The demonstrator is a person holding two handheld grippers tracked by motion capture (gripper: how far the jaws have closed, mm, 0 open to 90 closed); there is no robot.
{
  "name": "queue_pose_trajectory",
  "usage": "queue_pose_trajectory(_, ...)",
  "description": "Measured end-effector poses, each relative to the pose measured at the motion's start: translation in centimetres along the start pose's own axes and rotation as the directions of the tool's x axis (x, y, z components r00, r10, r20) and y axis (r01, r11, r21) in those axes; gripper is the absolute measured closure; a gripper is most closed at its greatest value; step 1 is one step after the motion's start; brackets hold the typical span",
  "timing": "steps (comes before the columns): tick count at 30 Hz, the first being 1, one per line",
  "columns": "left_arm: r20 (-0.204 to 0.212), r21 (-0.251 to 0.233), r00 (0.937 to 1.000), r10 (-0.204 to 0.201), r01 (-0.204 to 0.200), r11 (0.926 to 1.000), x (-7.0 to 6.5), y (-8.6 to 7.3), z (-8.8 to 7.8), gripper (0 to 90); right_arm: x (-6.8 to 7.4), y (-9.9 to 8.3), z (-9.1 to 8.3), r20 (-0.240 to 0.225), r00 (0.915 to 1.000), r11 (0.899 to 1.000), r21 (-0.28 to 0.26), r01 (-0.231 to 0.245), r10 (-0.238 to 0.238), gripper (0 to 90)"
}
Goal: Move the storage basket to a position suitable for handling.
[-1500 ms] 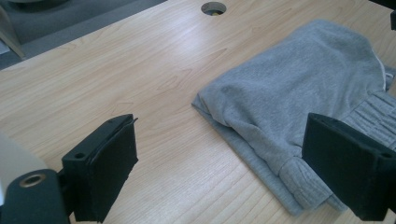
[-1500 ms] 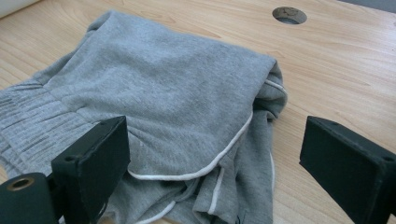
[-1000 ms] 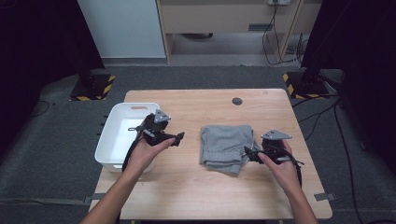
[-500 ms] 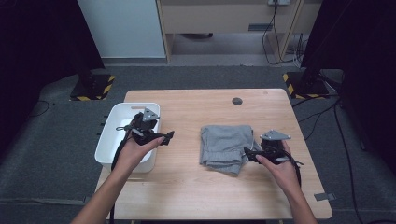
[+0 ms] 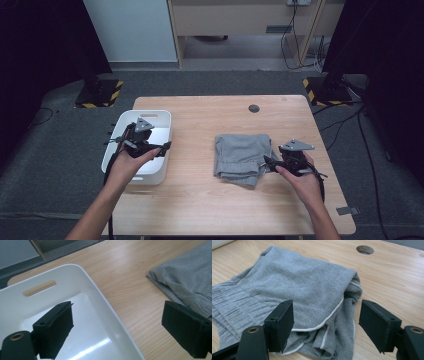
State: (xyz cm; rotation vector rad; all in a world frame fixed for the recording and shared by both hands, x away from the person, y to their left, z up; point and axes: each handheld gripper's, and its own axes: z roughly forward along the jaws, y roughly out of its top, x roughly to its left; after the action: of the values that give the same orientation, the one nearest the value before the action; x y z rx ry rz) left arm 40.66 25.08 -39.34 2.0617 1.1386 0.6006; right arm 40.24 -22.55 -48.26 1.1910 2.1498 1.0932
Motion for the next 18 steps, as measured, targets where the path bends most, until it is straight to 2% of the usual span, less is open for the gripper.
queue_pose_trajectory(4,-0.017,0.005,0.9997,-0.018,0.018,0.9998,1.3,-0.5,-0.6,9.9,0.3,-0.1,0.4,0.005,0.9995,0.999,0.033,0.031,-0.031,23.9)
queue_pose_trajectory(10,-0.029,0.008,0.9992,-0.027,0.027,0.9996,2.2,-0.9,-1.0,9.9,0.2,-0.2,0.4,0.015,0.9997,0.999,0.036,0.017,-0.017,19.0)
queue_pose_trajectory(13,-0.038,0.011,0.9985,-0.04,0.04,0.9991,2.7,-1.1,-1.1,9.9,0.2,-0.1,0.3,0.021,0.9997,0.999,0.031,0.012,-0.012,18.8)
queue_pose_trajectory(18,-0.042,0.026,0.9984,-0.037,0.038,0.9989,3.3,-1.5,-1.0,9.8,0.2,-0.2,0.3,0.02,0.9997,0.999,0.037,0.009,-0.01,18.4)
